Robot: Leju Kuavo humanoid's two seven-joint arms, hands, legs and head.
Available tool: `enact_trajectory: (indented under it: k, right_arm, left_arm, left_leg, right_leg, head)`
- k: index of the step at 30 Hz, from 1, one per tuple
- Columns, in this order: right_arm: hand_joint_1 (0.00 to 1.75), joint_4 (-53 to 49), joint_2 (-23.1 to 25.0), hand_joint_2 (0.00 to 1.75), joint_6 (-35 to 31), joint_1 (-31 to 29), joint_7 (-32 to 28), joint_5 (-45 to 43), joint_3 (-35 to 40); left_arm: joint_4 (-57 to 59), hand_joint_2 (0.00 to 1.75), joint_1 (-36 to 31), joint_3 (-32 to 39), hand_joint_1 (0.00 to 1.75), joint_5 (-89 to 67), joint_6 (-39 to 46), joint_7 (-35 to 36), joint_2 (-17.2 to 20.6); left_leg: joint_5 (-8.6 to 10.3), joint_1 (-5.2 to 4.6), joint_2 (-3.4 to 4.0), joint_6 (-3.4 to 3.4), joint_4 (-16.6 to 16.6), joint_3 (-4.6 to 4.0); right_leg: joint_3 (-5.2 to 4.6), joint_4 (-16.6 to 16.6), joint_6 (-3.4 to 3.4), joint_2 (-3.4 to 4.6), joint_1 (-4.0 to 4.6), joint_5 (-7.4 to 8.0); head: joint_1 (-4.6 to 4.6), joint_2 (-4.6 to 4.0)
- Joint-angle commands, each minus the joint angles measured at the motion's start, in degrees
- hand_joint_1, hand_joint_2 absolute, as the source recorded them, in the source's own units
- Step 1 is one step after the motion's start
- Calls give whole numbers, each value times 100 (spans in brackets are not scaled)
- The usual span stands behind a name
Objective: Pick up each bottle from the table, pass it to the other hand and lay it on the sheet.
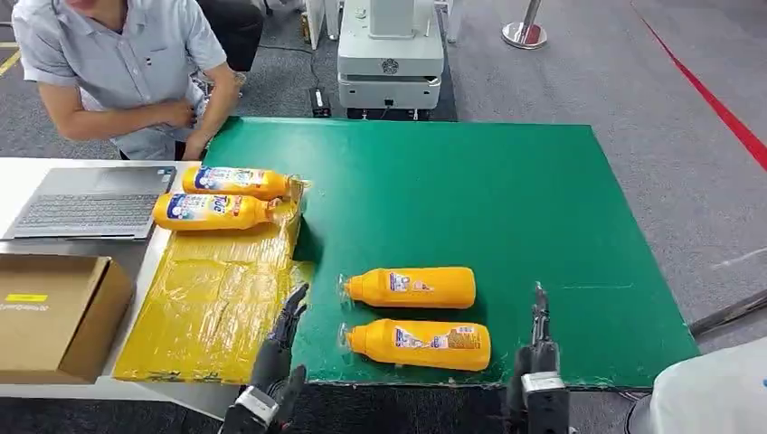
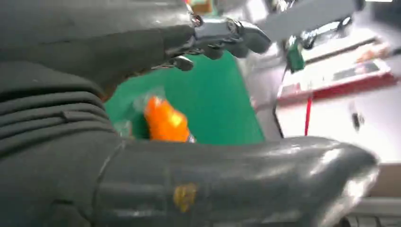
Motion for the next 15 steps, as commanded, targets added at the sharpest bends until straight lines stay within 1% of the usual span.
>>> enact_trajectory:
  k: [1,2,3,6,9,10,11,12,15]
  right_arm:
    - [0,647,-320,0,-884,-290,174,1478,366]
    - [0,718,-384,0,-1018,-304,229,1723,423]
    - [0,792,-437,0,-1120,-330,316,1952,482]
    - [0,826,-446,0,-1133,-348,312,1939,485]
    - [0,820,-446,0,-1135,-360,313,1942,486]
    - [0,820,-446,0,-1135,-360,313,1942,486]
    - [0,870,-532,0,-1148,-403,520,2119,591]
    - [0,971,-565,0,-1193,-467,559,2155,605]
    - [0,1196,-609,0,-1265,-600,596,2204,635]
  left_arm:
    - [-314,0,35,378,0,328,-124,-124,-200]
    - [-333,0,36,410,0,315,-112,-136,-215]
    - [-371,0,44,449,0,337,-115,-194,-238]
    - [-390,0,23,480,0,346,-116,-193,-251]
    - [-390,0,22,480,0,346,-116,-193,-252]
    - [-390,0,22,480,0,346,-116,-193,-252]
    - [-424,0,41,585,0,510,-149,-321,-317]
    - [-485,0,28,721,0,710,-163,-407,-386]
    - [-785,0,25,965,0,855,-144,-419,-448]
  left_leg:
    - [0,0,0,0,0,0]
    - [0,0,0,0,0,0]
    - [0,0,0,0,0,0]
    - [0,0,0,0,0,0]
    - [0,0,0,0,0,0]
    - [0,0,0,0,0,0]
    - [0,0,0,0,0,0]
    - [0,0,0,0,0,0]
    - [0,0,0,0,0,0]
  right_leg:
    - [0,0,0,0,0,0]
    - [0,0,0,0,0,0]
    - [0,0,0,0,0,0]
    - [0,0,0,0,0,0]
    - [0,0,0,0,0,0]
    - [0,0,0,0,0,0]
    - [0,0,0,0,0,0]
    - [0,0,0,0,0,0]
    - [0,0,0,0,0,0]
  head:
    - [4,0]
    - [9,0]
    - [-9,0]
    - [-13,0]
    - [13,0]
    - [0,0]
    - [-11,0]
    - [-20,0]
    - [-2,0]
